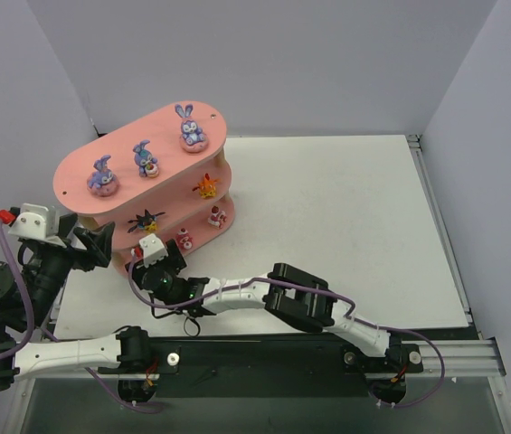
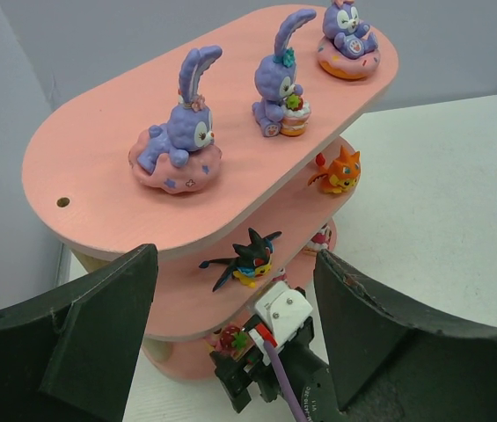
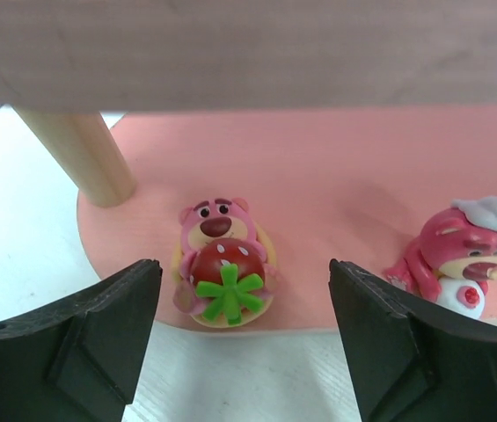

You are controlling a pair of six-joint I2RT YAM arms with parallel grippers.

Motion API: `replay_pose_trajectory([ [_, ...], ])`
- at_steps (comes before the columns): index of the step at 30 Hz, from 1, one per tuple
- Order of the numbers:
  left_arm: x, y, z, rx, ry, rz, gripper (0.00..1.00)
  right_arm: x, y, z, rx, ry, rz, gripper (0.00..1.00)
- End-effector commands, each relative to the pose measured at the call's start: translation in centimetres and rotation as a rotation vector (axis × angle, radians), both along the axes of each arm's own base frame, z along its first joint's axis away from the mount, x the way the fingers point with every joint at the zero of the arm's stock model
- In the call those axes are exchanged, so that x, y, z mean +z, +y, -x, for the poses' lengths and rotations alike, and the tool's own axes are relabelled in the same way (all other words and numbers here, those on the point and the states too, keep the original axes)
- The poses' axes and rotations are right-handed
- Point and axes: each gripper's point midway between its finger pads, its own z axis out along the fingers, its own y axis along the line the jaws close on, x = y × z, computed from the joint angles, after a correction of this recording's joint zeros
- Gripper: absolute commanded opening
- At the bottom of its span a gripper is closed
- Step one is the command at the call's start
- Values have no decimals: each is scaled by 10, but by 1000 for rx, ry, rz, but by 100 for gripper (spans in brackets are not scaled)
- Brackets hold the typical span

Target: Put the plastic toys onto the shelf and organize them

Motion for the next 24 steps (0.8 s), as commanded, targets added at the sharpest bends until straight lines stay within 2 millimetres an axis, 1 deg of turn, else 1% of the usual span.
replay_pose_trajectory([
  [1,11,14,2,13,-7,59,81,72,0,3,-6,-57,-156,79],
  [5,15,15,4,-7,-3,83,81,88,-6,16,12,-80,-169,86],
  [6,15,15,5,-11,-2,89,81,97,-8,21,18,-87,-172,87],
  [8,18,17,7,-30,2,105,81,99,-16,24,12,-93,-155,90],
  [9,19,18,7,-33,3,108,81,111,-20,27,14,-99,-170,91],
  [10,18,19,8,-37,6,109,81,104,-26,30,18,-95,-147,92],
  [11,19,19,8,-40,6,114,81,106,-30,34,19,-94,-144,93],
  [12,20,21,9,-40,5,120,81,120,-38,37,19,-97,-163,93],
  [13,20,21,9,-37,5,122,81,118,-44,42,21,-92,-155,93],
  [14,21,22,9,-34,4,125,81,107,-57,44,-3,-81,-119,94],
  [15,21,22,8,-31,4,125,82,119,-69,45,-20,-74,-127,94],
  [17,21,21,8,-31,4,121,81,101,-96,51,-53,-37,-45,94],
  [18,21,20,8,-30,4,122,81,119,-113,51,-87,-38,-64,94],
  [19,20,20,8,-30,3,122,81,113,-128,53,-107,-16,-31,94],
  [20,21,20,7,-30,3,125,81,120,-151,53,-141,-17,-30,94],
  [21,19,19,7,-30,4,124,81,118,-167,54,-155,-8,2,94],
  [22,18,17,8,-37,7,125,81,120,-179,55,-170,2,-5,94],
  [23,18,17,8,-37,9,129,81,129,-199,57,-186,6,-27,94],
  [24,16,17,8,-40,13,122,81,128,-216,57,-206,3,0,94],
])
